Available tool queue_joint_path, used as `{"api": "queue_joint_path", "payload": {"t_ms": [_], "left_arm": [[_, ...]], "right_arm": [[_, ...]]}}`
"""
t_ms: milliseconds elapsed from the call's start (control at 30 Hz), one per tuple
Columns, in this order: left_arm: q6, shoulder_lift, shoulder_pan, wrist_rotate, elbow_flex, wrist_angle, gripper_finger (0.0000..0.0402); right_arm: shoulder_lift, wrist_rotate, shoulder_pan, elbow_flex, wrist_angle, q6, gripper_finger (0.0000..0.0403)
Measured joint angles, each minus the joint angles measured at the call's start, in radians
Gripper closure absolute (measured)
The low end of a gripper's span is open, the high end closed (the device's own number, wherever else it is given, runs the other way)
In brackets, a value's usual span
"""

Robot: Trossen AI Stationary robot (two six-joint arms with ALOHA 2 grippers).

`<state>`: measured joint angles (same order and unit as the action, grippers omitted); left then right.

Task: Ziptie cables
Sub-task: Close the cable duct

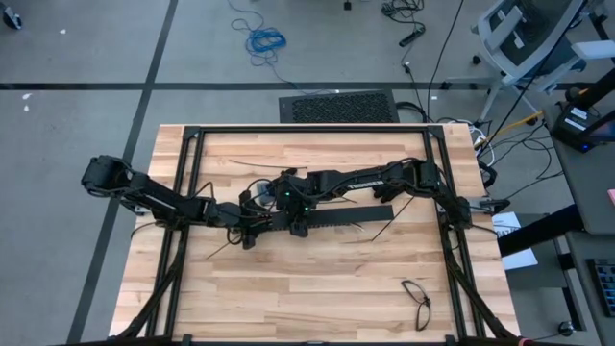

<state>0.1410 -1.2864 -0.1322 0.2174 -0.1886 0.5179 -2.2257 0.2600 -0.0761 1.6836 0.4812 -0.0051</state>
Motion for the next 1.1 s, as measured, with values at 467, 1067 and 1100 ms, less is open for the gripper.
{"api": "queue_joint_path", "payload": {"t_ms": [467,1067,1100], "left_arm": [[-0.001,-0.031,0.0,-0.002,0.0,0.017,0.0112],[-0.024,-0.031,0.0,0.001,0.0,0.022,0.0137],[-0.024,-0.031,0.0,0.001,0.0,0.022,0.0143]], "right_arm": [[0.0,0.001,0.0,0.0,-0.001,-0.003,0.0163],[0.0,0.002,0.0,0.0,0.0,0.0,0.0163],[0.0,0.001,0.0,0.0,0.0,0.001,0.0163]]}}
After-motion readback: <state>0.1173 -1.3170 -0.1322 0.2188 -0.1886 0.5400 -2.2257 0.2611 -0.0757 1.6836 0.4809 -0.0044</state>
